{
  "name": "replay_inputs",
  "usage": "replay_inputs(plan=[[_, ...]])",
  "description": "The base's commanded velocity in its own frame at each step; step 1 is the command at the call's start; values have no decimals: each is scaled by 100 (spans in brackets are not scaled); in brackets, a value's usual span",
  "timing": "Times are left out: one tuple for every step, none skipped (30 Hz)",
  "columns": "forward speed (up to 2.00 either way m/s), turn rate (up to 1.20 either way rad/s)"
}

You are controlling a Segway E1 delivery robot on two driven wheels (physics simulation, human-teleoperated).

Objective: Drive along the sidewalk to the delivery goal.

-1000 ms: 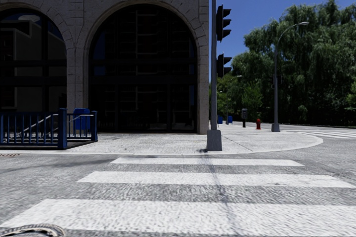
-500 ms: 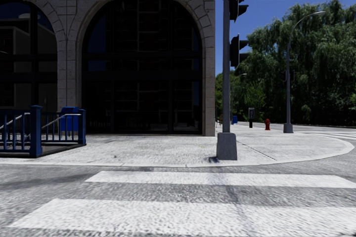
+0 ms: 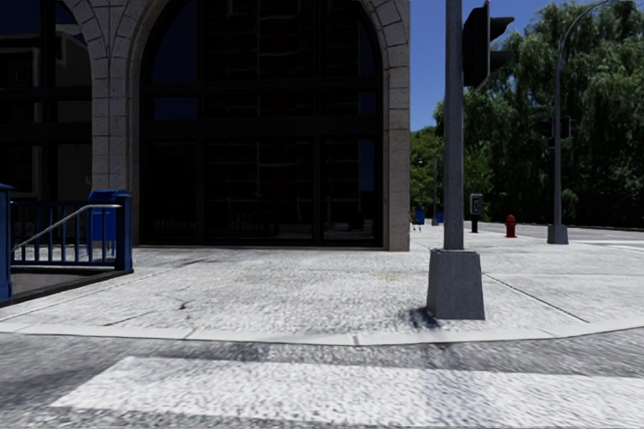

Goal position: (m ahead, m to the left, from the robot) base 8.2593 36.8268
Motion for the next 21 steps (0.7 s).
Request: replay_inputs(plan=[[200, 0], [200, 0], [200, 0], [200, 0], [200, 0], [200, 13], [200, 22], [200, 25], [200, 25], [200, 25], [200, 24], [200, 24], [200, 11], [200, 0], [200, 0], [200, 0], [200, 0], [200, 0], [200, 3], [200, 3], [200, 8]])
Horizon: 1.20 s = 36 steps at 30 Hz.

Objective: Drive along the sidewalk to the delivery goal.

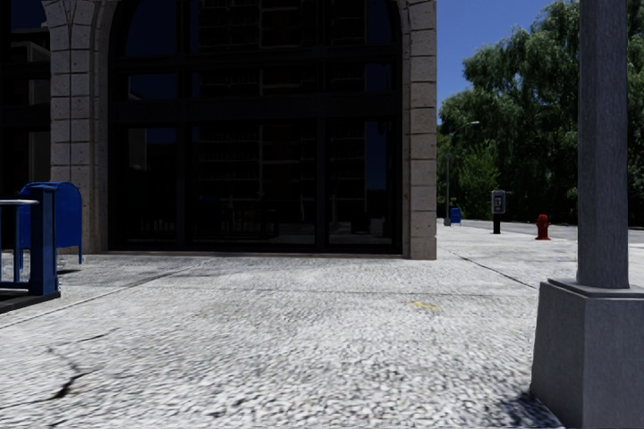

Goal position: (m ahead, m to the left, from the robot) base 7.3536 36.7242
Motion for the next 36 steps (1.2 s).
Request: replay_inputs(plan=[[200, 22], [200, 29], [200, 29], [200, 31], [200, 31], [200, 32], [200, 32], [200, 32], [200, 33], [200, 33], [199, 34], [186, 34], [169, 25], [169, 25], [160, 17], [158, 15], [158, 15], [157, 18], [157, 25], [157, 27], [157, 27], [157, 28], [156, 28], [156, 28], [156, 28], [154, 28], [144, 30], [144, 30], [135, 34], [132, 38], [131, 44], [131, 44], [130, 46], [130, 46], [130, 46], [130, 46]])
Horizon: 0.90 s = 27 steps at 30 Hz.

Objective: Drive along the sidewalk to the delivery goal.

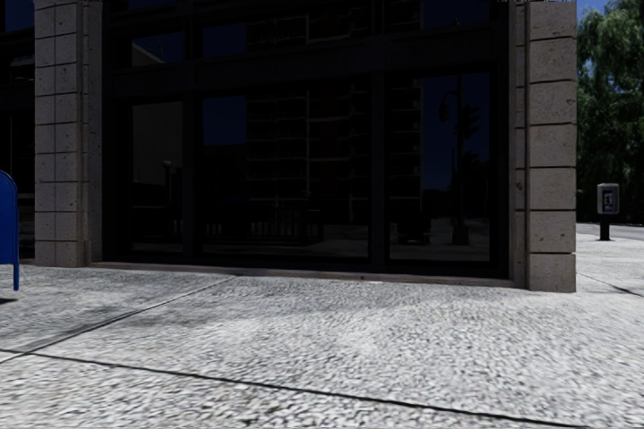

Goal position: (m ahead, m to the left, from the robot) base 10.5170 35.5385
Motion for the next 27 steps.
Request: replay_inputs(plan=[[130, 47], [130, 47], [130, 47], [130, 47], [130, 47], [130, 47], [130, 47], [130, 47], [130, 47], [130, 47], [130, 47], [130, 47], [130, 47], [130, 47], [130, 47], [130, 47], [130, 47], [130, 47], [130, 42], [130, 42], [130, 27], [130, 19], [130, 17], [130, 17], [130, 18], [130, 26], [129, 30]])
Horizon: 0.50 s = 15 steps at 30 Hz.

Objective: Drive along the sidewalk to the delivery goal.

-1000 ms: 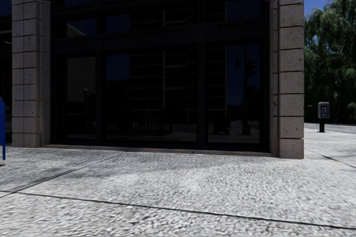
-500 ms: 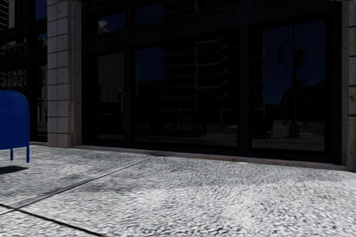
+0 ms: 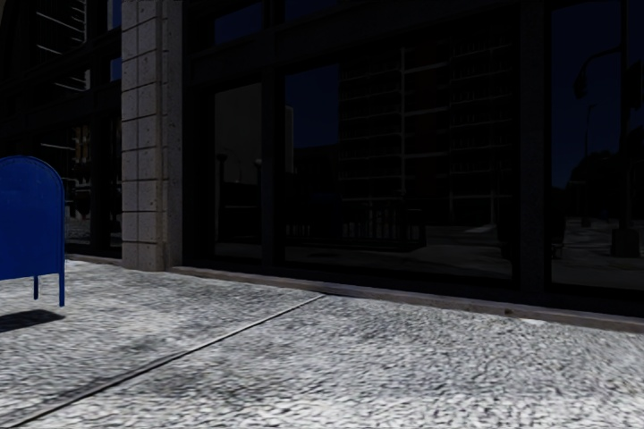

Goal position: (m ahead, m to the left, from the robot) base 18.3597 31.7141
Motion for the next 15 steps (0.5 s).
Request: replay_inputs(plan=[[129, 30], [129, 32], [129, 33], [129, 35], [129, 35], [129, 35], [129, 36], [129, 36], [129, 36], [129, 36], [129, 39], [128, 44], [125, 48], [125, 48], [123, 49]])
